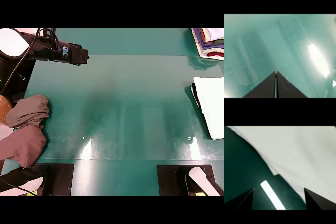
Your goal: Fold the shirts.
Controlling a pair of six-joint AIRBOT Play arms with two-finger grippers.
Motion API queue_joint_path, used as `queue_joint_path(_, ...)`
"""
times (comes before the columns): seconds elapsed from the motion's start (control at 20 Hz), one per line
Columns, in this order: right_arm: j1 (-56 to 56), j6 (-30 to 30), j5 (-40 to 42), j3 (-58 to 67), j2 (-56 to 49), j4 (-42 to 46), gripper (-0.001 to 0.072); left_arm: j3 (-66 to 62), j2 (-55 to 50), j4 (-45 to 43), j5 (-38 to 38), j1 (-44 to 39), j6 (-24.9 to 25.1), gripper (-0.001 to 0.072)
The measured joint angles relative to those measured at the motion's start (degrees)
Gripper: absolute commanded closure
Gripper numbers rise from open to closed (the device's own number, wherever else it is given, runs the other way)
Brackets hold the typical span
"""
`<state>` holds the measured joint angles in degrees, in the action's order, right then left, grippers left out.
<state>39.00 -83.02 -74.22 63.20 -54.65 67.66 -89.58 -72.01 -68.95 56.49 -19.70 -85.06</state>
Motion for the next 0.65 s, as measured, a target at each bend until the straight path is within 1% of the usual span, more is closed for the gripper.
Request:
queue_joint_path(0.05, -4.1, 0.0, 1.0, -0.1, 0.5, -1.5, 0.0045, 0.0, 0.0, 0.0, -0.1, 0.0, 0.0, 0.0679)
queue_joint_path(0.15, -12.8, 0.1, 2.9, -0.2, 1.0, -2.9, 0.0375, 0.0, 0.0, 0.1, -0.3, 0.0, 0.0, 0.0678)
queue_joint_path(0.2, -17.1, 0.1, 3.8, -0.2, 1.2, -3.4, 0.0564, 0.0, 0.0, 0.1, -0.3, 0.0, 0.0, 0.0679)
queue_joint_path(0.25, -21.6, 0.2, 4.8, -0.3, 1.3, -3.9, 0.0696, 0.0, 0.0, 0.2, -0.4, 0.0, 0.0, 0.0679)
queue_joint_path(0.45, -35.8, 0.2, 8.5, -0.3, 1.6, -4.6, 0.0697, 0.0, 0.0, 0.2, -1.2, 0.0, 0.0, 0.0679)
queue_joint_path(0.65, -42.9, 0.2, 10.3, -0.3, 1.6, -4.8, 0.0697, 0.0, 0.0, 0.2, -1.5, 0.0, 0.0, 0.0679)
